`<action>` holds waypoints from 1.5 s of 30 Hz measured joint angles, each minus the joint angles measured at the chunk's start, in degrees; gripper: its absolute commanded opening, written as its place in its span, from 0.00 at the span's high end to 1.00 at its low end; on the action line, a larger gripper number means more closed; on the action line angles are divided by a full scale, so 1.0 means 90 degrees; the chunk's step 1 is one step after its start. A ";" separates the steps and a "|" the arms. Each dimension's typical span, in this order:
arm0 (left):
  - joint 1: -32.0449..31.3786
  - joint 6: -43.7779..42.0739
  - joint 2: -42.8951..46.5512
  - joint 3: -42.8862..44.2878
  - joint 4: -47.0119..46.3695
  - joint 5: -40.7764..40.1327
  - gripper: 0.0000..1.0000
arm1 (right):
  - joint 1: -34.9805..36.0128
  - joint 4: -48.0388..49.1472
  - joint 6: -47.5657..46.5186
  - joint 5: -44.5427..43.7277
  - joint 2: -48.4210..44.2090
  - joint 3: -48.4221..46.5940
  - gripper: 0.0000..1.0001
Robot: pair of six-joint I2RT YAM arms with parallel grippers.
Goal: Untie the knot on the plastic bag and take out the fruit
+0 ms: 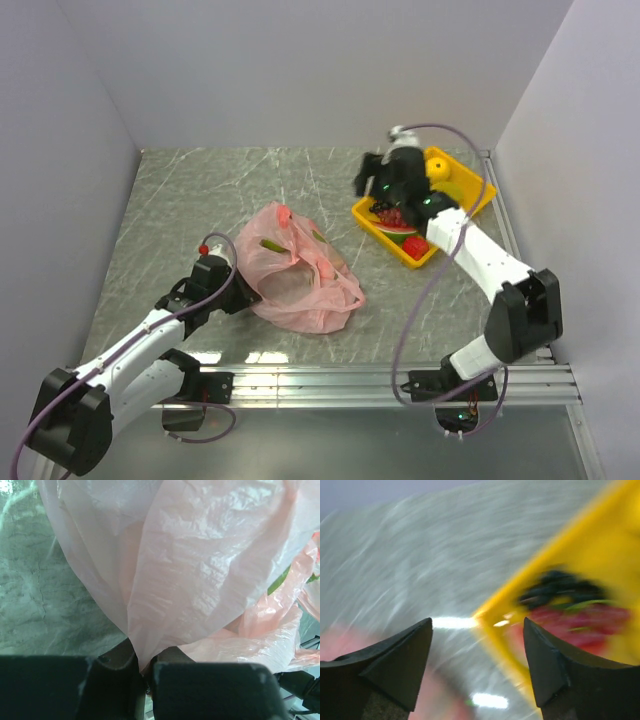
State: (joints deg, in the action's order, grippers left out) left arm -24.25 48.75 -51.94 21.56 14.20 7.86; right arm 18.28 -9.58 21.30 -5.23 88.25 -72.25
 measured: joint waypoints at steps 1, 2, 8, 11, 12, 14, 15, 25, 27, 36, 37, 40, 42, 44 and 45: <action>-0.0002 0.0002 0.0027 0.0000 0.0005 0.0000 0.89 | 0.0372 0.0012 -0.0114 0.0104 -0.0151 0.0070 0.29; -0.0005 0.0002 0.0046 0.0000 0.0010 0.0000 0.89 | 0.0826 0.0039 -0.0267 0.0221 -0.0311 0.0146 0.30; -0.0024 0.0012 0.0066 0.0000 0.0012 0.0007 0.88 | 0.2834 -0.0090 -0.0867 0.0612 -0.0391 0.0364 0.40; -0.0024 0.0027 0.0061 0.0000 -0.0010 0.0034 0.88 | 0.3541 -0.0206 -0.0843 0.0641 -0.0032 0.0386 0.47; -0.0027 0.0029 0.0053 0.0000 -0.0019 0.0049 0.88 | 0.3708 -0.0221 -0.0787 0.0622 0.0095 0.0459 0.49; -0.0027 0.0049 0.0046 0.0000 -0.0022 0.0080 0.87 | 0.3917 -0.0304 -0.0624 0.0452 0.0257 0.0709 0.60; -0.0027 0.0053 0.0046 0.0000 -0.0024 0.0100 0.87 | 0.3995 -0.0410 -0.0498 0.0318 0.0318 0.0911 0.63; -0.0053 0.0046 0.0267 0.0000 -0.0015 0.0107 0.77 | 0.4053 -0.1418 0.1049 -0.1078 0.0379 0.2453 0.88; -0.0053 0.0029 0.0396 0.0000 -0.0002 0.0112 0.62 | 0.4053 -0.1353 0.1285 -0.1120 0.0299 0.2693 0.89; -0.0053 -0.0369 0.1054 0.0695 0.0573 -0.0245 0.18 | 0.4053 -0.0962 0.1566 -0.1127 0.0066 0.2999 0.86; -0.0053 -0.0461 0.1008 0.0867 0.0610 -0.0289 0.17 | 0.4053 -0.0957 0.1566 -0.1137 0.0012 0.3026 0.85; -0.0053 -0.0731 0.0702 0.1314 0.0622 -0.0357 0.17 | 0.4053 -0.1044 0.1532 -0.1209 -0.0226 0.3043 0.84; -0.0053 -0.0933 0.0408 0.1525 0.0607 -0.0393 0.18 | 0.4053 -0.1112 0.1491 -0.1338 -0.0454 0.3026 0.83; -0.0053 -0.1139 0.0034 0.1685 0.0619 -0.0474 0.20 | 0.4053 -0.1248 0.1428 -0.1469 -0.0636 0.2931 0.83; -0.0053 -0.1226 -0.0175 0.1768 0.0641 -0.0508 0.20 | 0.4053 -0.1290 0.1396 -0.1520 -0.0680 0.2873 0.83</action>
State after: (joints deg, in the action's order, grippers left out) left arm -24.73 37.71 -53.52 37.47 19.97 3.29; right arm 54.76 -21.19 33.87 -18.92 82.13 -46.39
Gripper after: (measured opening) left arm 0.808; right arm 0.168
